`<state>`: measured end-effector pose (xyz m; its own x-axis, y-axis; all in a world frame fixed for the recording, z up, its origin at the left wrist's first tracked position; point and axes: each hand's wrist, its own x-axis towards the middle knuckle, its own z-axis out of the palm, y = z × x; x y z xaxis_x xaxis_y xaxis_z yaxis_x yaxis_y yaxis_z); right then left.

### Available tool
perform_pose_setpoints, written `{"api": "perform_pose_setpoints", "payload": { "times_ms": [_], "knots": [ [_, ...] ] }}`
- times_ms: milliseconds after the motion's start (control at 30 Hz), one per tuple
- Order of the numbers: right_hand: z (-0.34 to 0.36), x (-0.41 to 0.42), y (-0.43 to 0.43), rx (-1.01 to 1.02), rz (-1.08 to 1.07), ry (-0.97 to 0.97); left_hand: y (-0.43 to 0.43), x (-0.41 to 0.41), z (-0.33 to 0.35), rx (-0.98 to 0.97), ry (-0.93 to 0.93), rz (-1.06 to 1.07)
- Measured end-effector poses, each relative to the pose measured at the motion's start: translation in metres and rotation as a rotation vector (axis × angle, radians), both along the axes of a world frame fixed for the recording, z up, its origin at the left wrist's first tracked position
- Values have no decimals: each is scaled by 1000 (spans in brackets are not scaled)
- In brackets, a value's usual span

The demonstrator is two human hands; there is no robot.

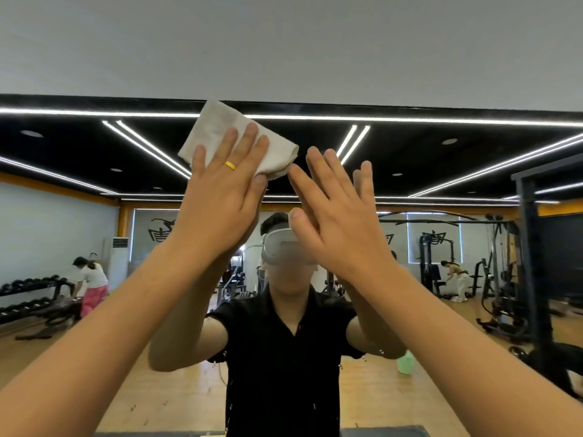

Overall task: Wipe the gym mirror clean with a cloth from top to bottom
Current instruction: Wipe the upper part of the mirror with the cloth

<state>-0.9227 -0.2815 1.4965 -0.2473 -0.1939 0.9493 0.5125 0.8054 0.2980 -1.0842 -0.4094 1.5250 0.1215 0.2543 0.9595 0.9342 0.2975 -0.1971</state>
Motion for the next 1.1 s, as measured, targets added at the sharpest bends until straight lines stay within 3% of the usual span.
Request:
{"api": "perform_pose_setpoints", "payload": {
  "times_ms": [133,367,667,933,1100],
  "knots": [
    [2,37,10,-64,89,26,0,0,1,-6,5,5],
    [-17,112,74,-121,-135,10,9,14,23,-7,11,39],
    [-24,106,89,-81,-62,30,41,58,58,-41,56,35],
    [-24,105,89,-71,-48,46,35,55,-32,-48,-17,-24],
    [-25,103,90,-44,-70,61,42,74,21,-34,-67,-18]
  ]
}}
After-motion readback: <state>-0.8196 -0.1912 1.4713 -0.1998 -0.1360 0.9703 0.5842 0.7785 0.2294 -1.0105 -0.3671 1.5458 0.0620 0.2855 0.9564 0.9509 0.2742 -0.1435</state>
